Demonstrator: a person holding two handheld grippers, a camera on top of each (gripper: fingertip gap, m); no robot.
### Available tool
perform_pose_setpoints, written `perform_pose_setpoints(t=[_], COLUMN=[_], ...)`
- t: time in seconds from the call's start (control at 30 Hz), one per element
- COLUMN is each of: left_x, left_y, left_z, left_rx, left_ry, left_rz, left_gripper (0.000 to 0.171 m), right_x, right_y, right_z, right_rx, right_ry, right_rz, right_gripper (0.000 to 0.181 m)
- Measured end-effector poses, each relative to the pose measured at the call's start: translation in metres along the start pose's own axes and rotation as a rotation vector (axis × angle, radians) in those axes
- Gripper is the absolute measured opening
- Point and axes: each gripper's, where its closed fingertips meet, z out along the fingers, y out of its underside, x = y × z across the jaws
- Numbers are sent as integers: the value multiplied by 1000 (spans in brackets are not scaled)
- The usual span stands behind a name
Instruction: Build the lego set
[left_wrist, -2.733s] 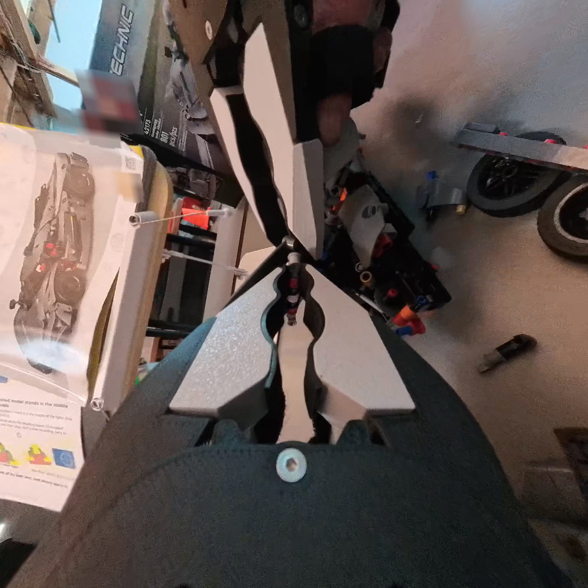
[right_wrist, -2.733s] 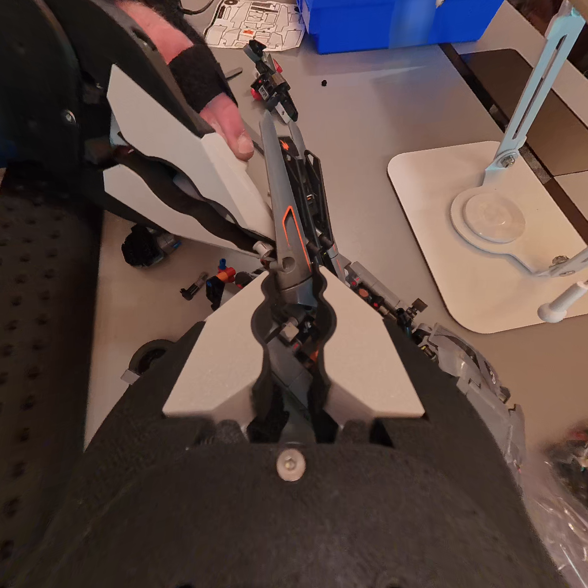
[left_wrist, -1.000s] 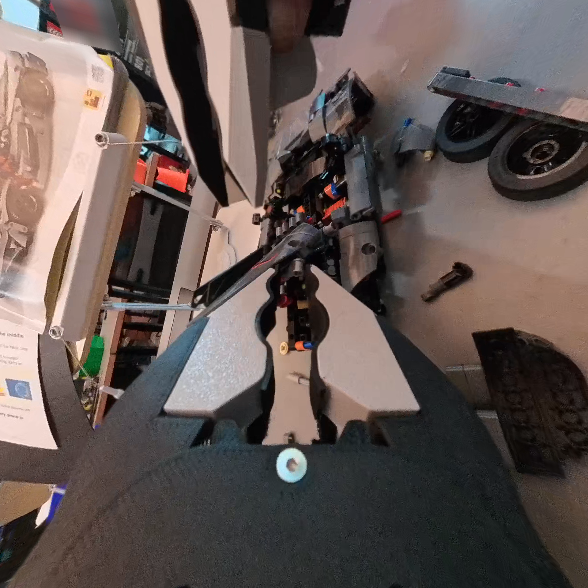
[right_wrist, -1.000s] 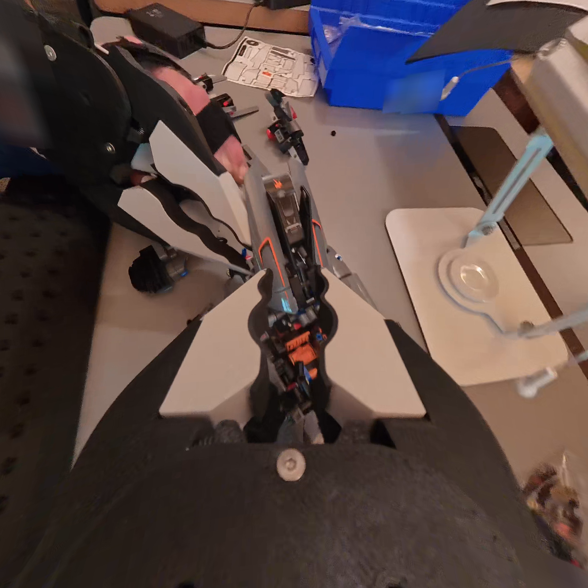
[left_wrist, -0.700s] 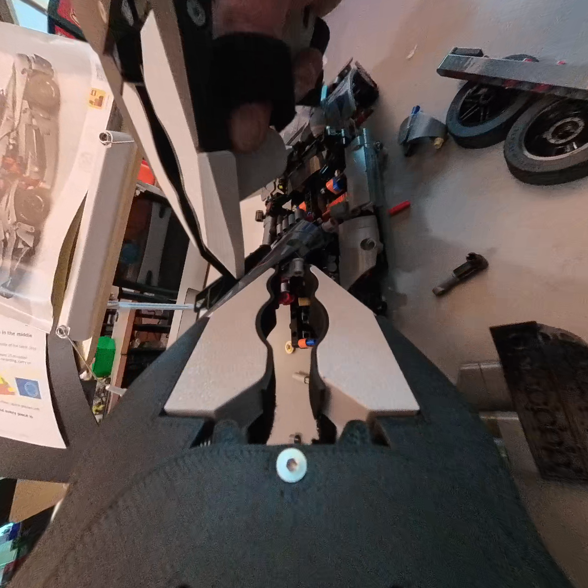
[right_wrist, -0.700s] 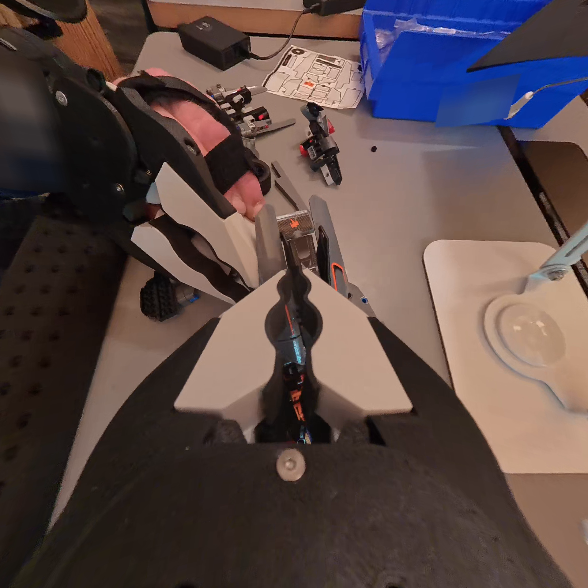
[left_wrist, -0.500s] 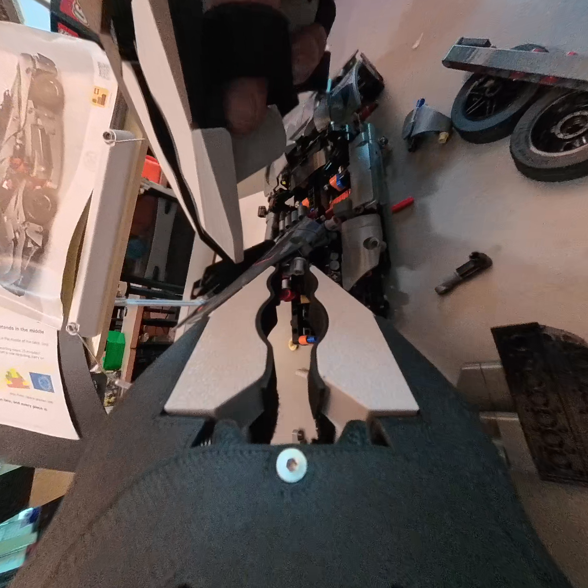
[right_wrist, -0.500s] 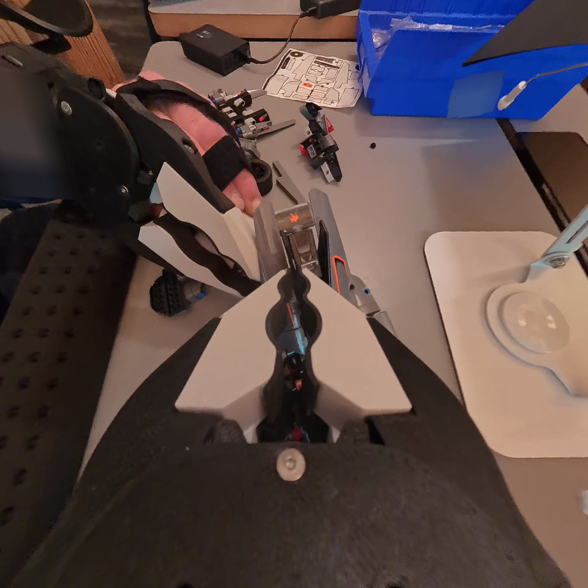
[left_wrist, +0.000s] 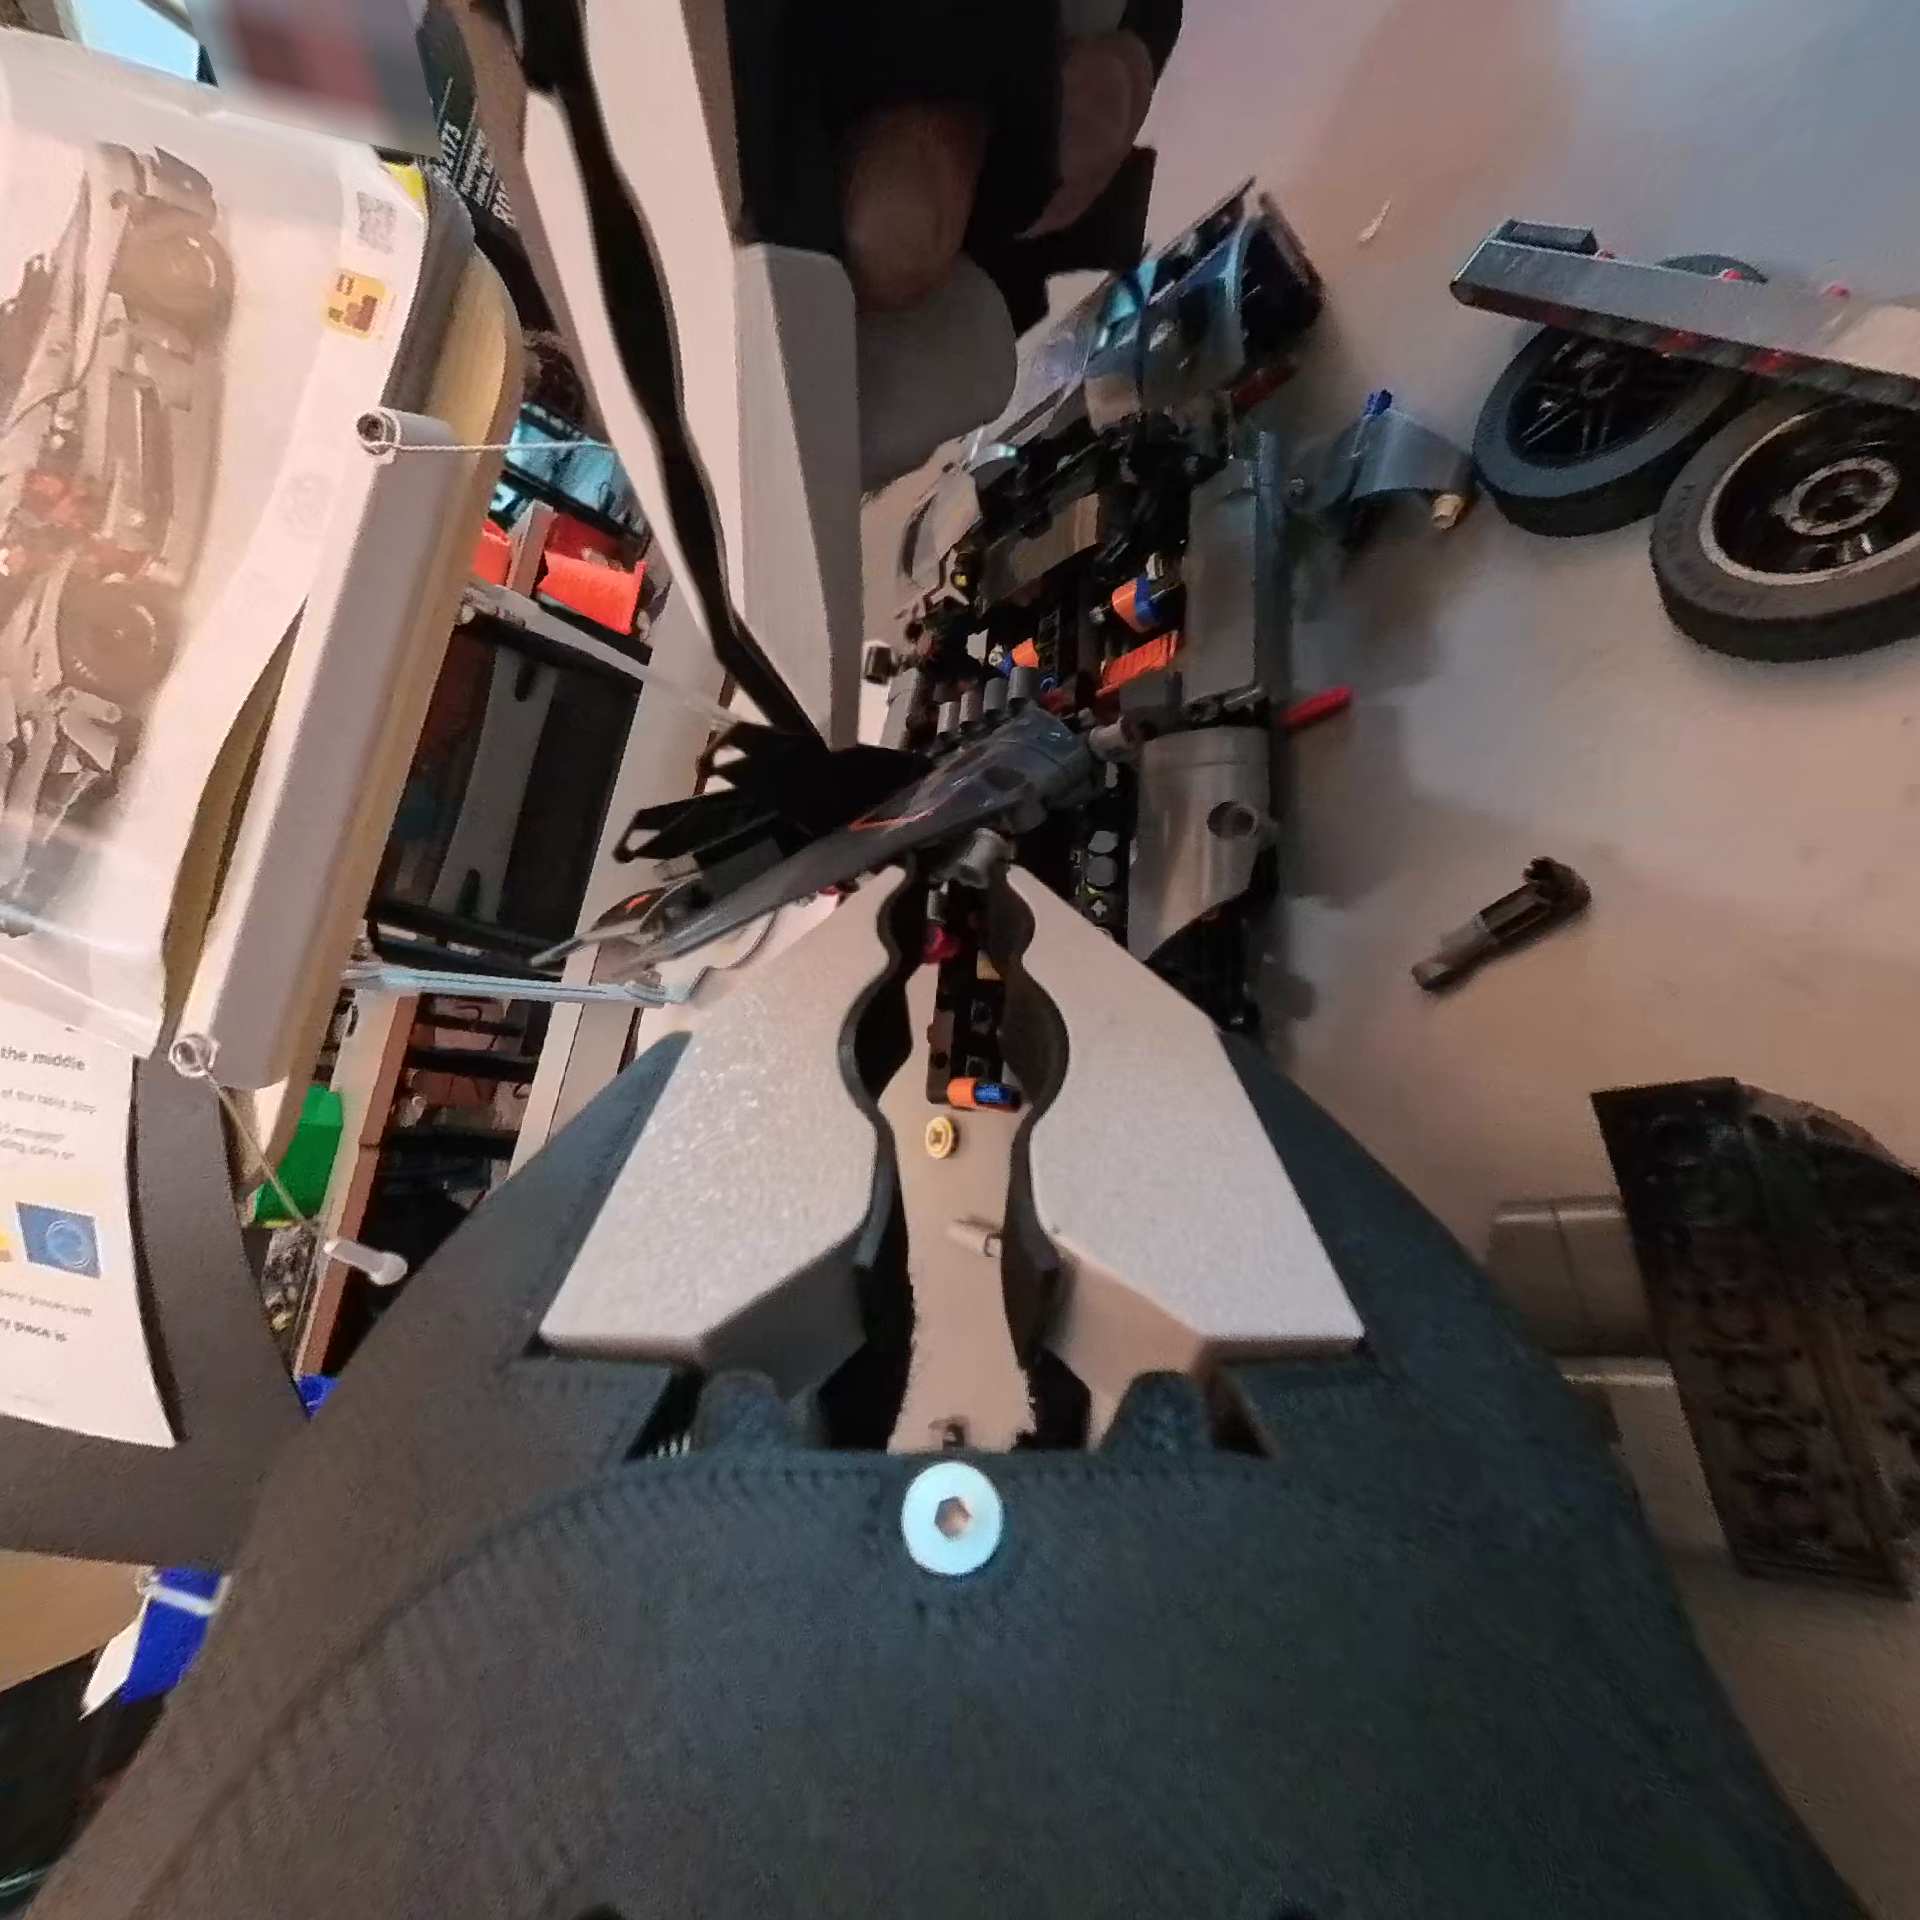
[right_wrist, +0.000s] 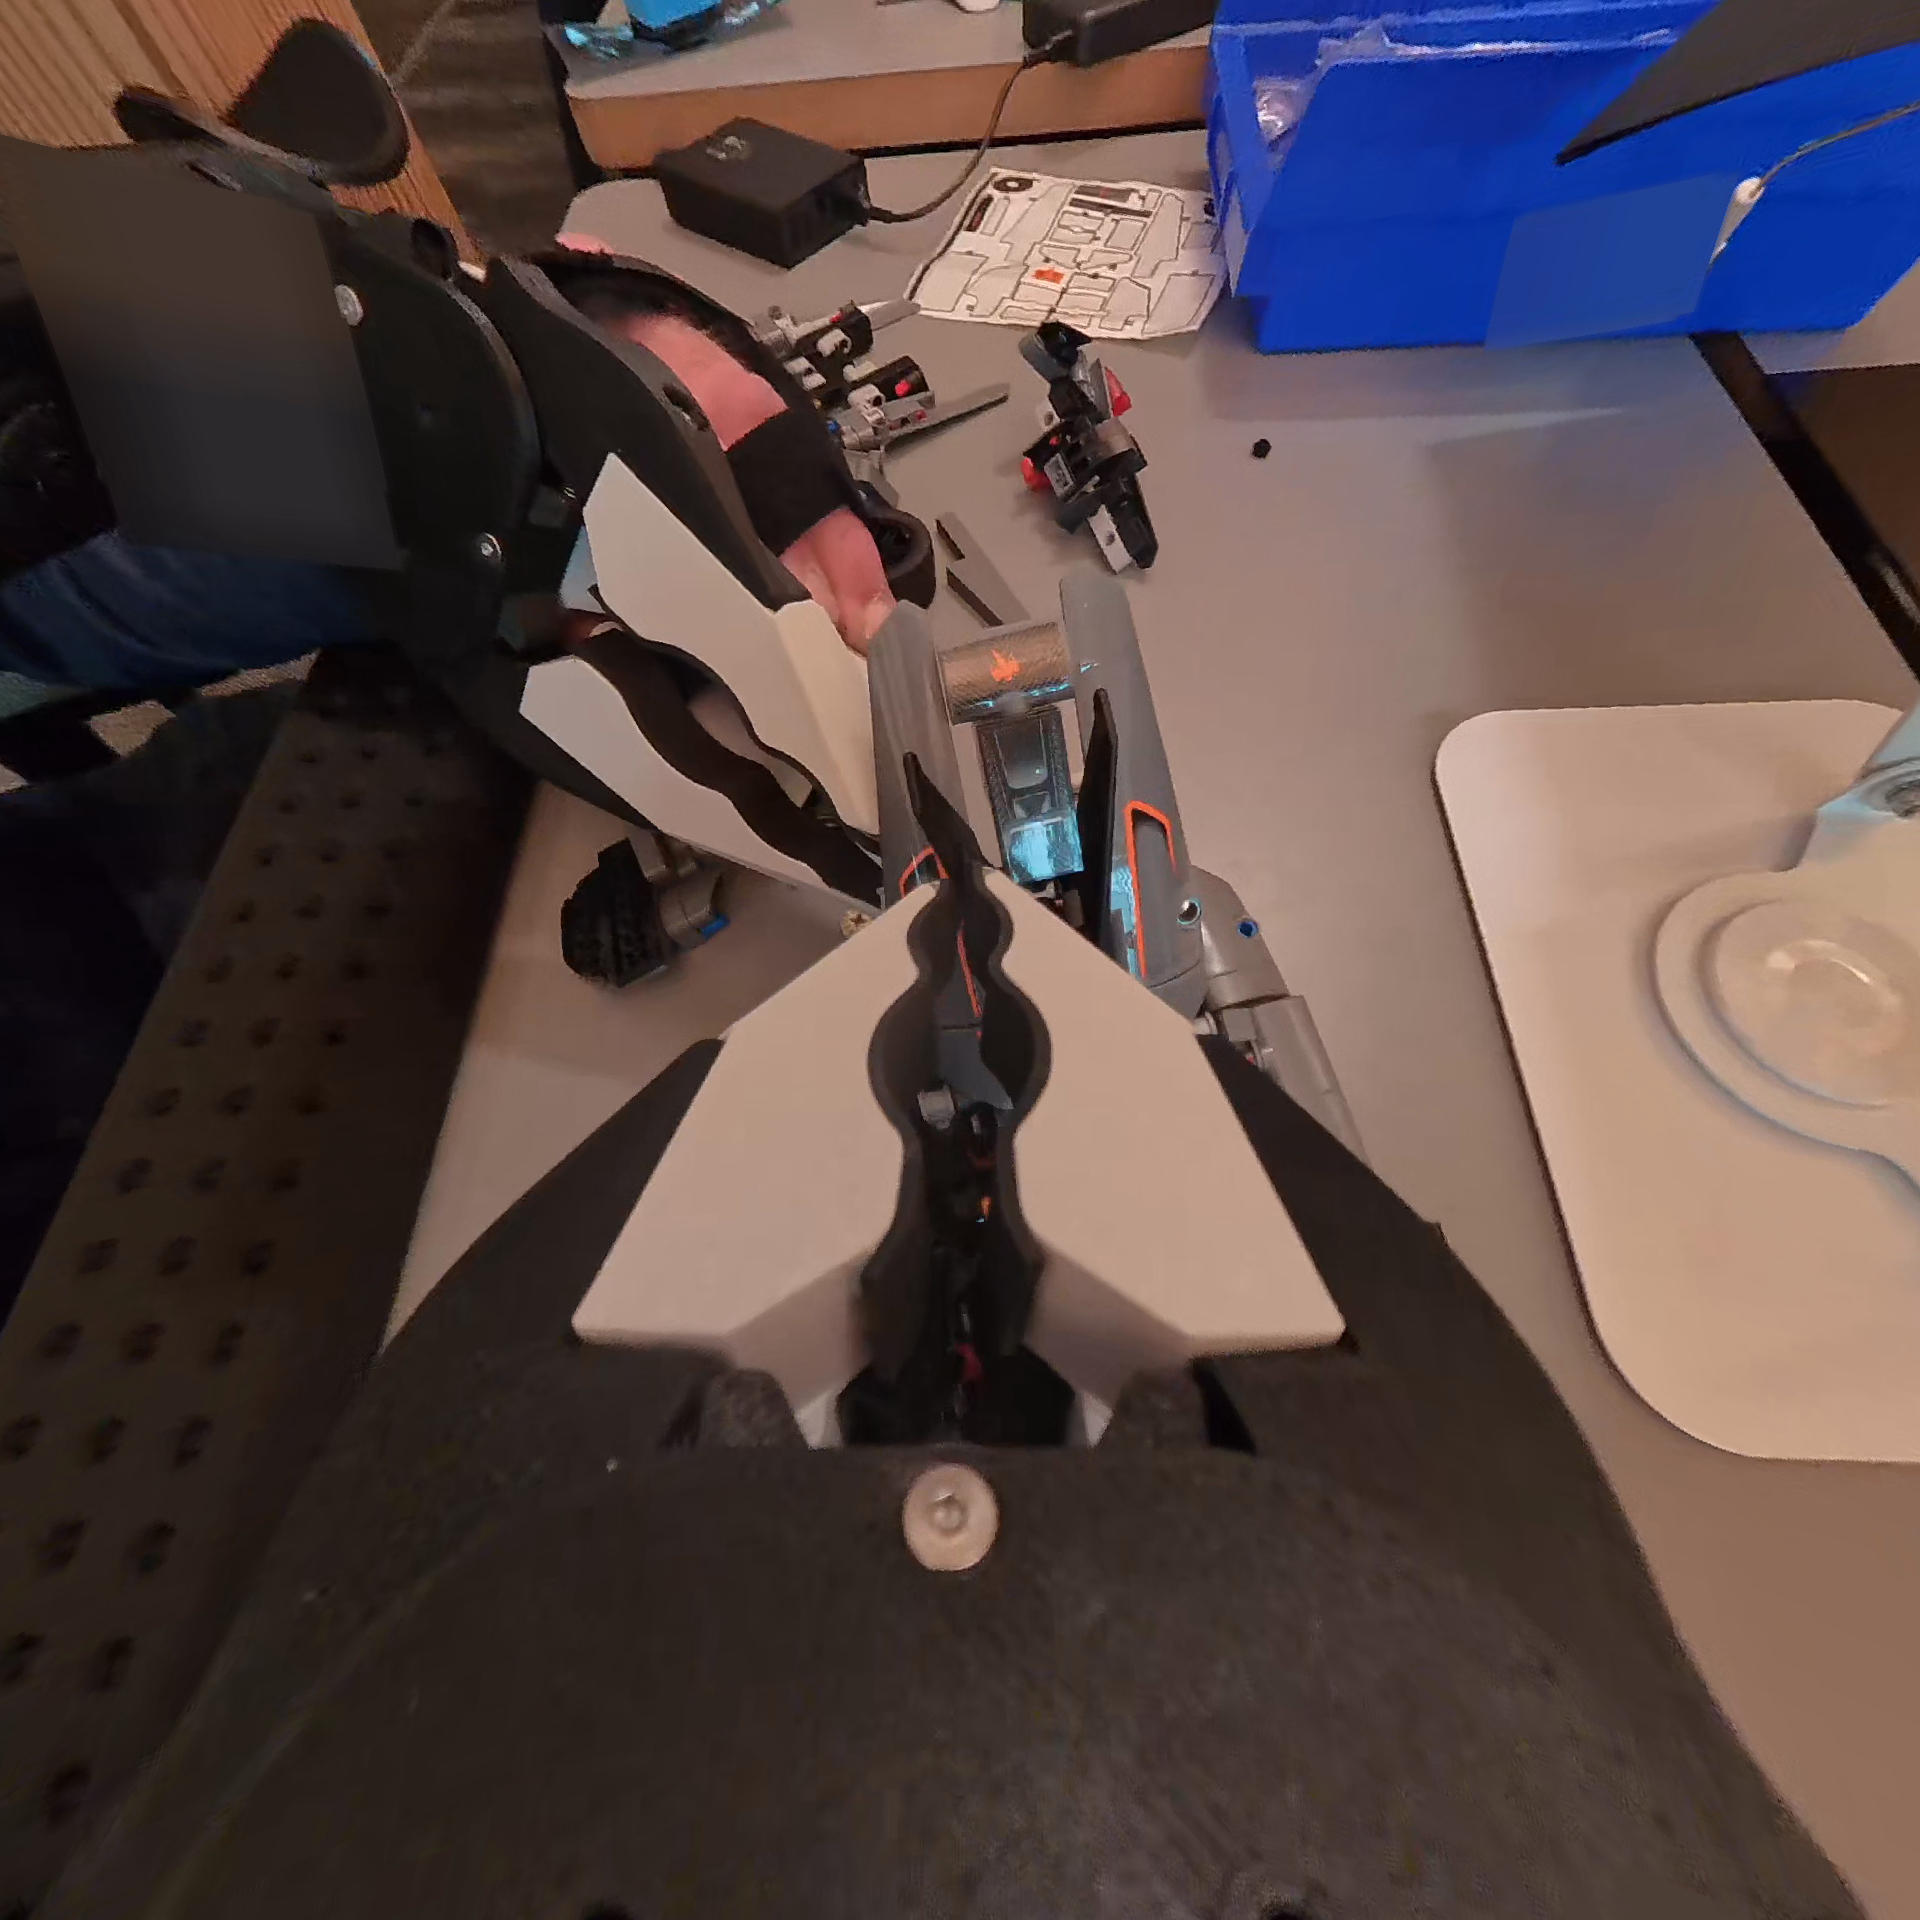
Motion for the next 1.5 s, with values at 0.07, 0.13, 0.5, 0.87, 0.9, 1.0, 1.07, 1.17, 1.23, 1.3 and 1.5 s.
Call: perform_pose_setpoints(t=[0.07, 0.13, 0.5, 0.87, 0.9, 1.0, 1.07, 1.17, 1.23, 1.3, 1.5], left_x=[2, 3, -13, -19, -18, -16, -14, -16, -17, -16, -6], left_y=[1, 8, 5, -4, -5, -6, -6, -2, -1, -2, -12], left_z=[0, -1, -12, -4, -3, -5, -5, -5, -5, -3, 1], left_rx=[9, -8, 106, 181, 179, 206, 195, 199, 209, 197, 144], left_ry=[27, 39, 191, 310, 305, 337, 334, 335, 348, 340, 301], left_rz=[-23, -16, -506, -859, -855, -856, -819, -827, -830, -812, -642], left_gripper=[10, 10, 35, 13, 13, 0, 0, 0, 0, 0, 0], right_x=[-1, 8, 31, 31, 33, 36, 35, 36, 39, 43, 55], right_y=[1, 0, 4, 4, 4, 2, 4, 1, 2, 4, 7], right_z=[3, -5, 21, 14, 12, 10, 11, 5, 4, 7, 7], right_rx=[14, 30, -49, -49, -41, -2, -29, 5, 5, 1, -4], right_ry=[-25, 12, 143, 159, 162, 150, 166, 148, 165, 178, 253], right_rz=[30, 37, -26, -22, -5, 62, 34, 62, 65, 82, 120], right_gripper=[0, 4, 3, 0, 0, 0, 0, 0, 0, 0, 0])
